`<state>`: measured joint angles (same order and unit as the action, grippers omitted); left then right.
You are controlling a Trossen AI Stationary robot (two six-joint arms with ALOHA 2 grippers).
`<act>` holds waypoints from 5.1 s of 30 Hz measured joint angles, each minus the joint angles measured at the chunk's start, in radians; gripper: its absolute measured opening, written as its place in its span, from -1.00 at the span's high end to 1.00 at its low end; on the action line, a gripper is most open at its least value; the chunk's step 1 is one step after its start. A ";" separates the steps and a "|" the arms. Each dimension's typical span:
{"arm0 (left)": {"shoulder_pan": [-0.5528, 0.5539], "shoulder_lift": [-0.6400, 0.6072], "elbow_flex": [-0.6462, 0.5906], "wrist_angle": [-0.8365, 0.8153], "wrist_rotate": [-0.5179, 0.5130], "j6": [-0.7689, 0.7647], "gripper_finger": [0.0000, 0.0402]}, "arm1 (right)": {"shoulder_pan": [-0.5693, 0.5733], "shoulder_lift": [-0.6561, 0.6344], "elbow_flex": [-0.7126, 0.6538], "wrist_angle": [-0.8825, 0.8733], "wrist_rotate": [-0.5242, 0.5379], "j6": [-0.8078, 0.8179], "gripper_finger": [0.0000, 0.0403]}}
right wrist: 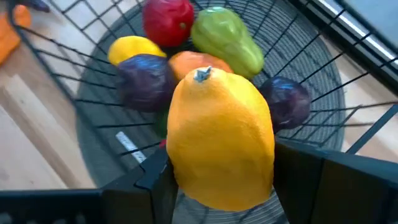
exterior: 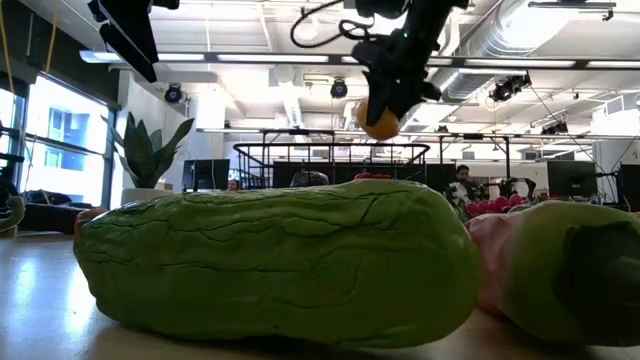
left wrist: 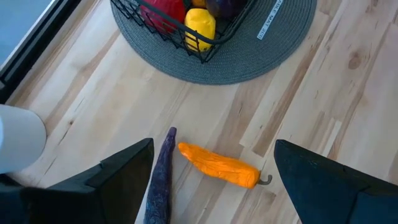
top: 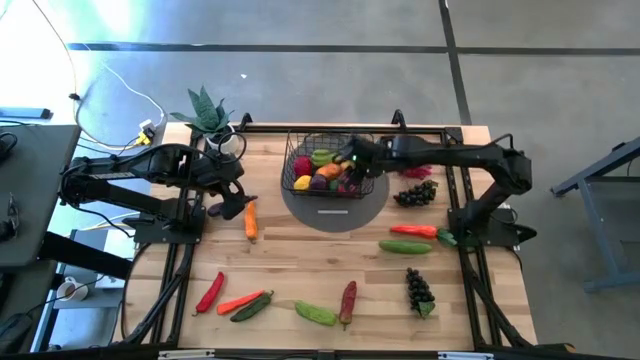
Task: Build produce basket
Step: Put the lemon into the wire basket, then put the eggplant into the wire basket
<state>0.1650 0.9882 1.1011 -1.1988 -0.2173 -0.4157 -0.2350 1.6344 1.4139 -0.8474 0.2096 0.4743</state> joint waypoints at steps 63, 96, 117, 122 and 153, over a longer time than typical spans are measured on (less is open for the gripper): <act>0.231 0.136 -0.336 0.010 0.037 -0.038 -0.61 | -0.328 0.053 0.228 0.004 -0.199 -0.517 -0.31; 0.315 0.576 -0.335 0.052 0.146 0.289 -0.61 | -0.327 0.053 0.228 -0.010 -0.199 -0.422 -0.31; 0.315 0.660 -0.335 0.076 0.132 0.314 0.10 | -0.318 0.053 0.228 -0.078 -0.201 -0.374 -0.31; 0.314 0.659 -0.335 0.072 0.114 0.304 0.39 | -0.295 0.035 0.228 -0.093 -0.202 -0.366 -0.31; 0.315 0.175 -0.152 0.181 0.228 0.155 0.39 | -0.002 -0.047 0.228 -0.270 -0.197 0.011 -0.31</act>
<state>0.4797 1.1634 0.9488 -1.0178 0.0105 -0.2604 -0.2373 1.5871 1.6421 -1.1174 0.0124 0.4857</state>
